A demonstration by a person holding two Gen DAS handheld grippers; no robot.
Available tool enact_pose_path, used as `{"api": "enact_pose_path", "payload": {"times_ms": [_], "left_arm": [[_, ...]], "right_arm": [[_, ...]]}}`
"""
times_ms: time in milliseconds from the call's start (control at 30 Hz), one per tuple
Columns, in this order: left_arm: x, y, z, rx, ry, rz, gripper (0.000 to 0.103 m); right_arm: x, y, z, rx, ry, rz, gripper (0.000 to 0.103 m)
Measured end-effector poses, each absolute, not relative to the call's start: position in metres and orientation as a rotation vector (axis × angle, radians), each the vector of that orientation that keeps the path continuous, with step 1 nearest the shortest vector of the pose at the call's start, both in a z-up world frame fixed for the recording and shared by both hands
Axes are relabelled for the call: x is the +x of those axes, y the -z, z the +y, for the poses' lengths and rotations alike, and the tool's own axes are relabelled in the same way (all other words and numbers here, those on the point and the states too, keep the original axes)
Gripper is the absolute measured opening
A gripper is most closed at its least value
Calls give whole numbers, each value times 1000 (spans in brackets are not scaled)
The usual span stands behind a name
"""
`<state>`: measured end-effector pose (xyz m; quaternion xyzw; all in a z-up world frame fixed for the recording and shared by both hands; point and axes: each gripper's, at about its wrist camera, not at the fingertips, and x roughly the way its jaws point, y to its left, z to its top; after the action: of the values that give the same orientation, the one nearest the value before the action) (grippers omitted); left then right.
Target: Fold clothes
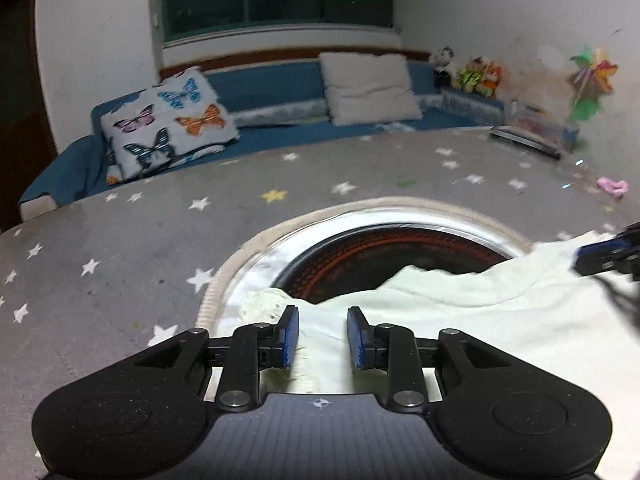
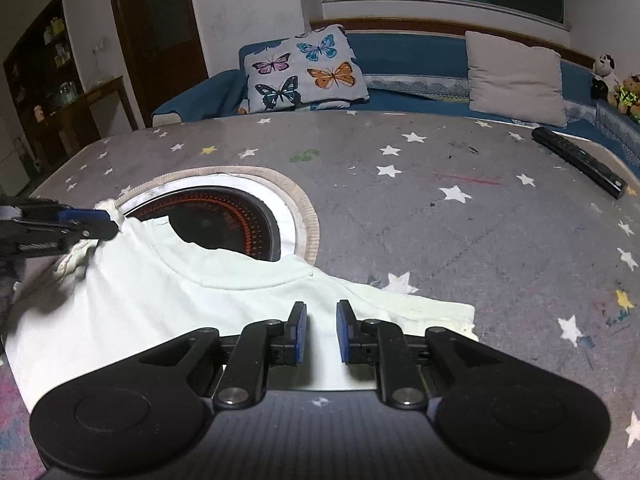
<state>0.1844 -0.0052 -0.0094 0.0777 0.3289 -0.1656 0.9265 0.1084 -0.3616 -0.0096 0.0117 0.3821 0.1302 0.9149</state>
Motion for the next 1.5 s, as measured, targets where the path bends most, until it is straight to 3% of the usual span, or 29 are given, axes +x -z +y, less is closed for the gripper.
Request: {"api": "enact_pose_path", "payload": {"times_ms": [233,433,867,1033,1067,1167,1500], "left_arm": [[187,3,21,96,252,668,30],[143,-11,31,101,314,640,34],[91,8,36,73,355,728,35],[91,9,38,60,367,736,28],[91,9,39,58,368,738,15],[91,8,40,31,359,737,6],[74,-9,43,6,318,688,3]], "right_arm": [[107,5,-365,24,-232,785,16],[106,-9,-338,-3,-335,767,16],[146,-7,-261,-11,-509,775,16],[160,1,-239,-3,-531,781,16],[162,2,-235,-5,-533,782,16],[166,7,-227,-8,-528,782,16],[177,21,-221,10,-499,789,16]]}}
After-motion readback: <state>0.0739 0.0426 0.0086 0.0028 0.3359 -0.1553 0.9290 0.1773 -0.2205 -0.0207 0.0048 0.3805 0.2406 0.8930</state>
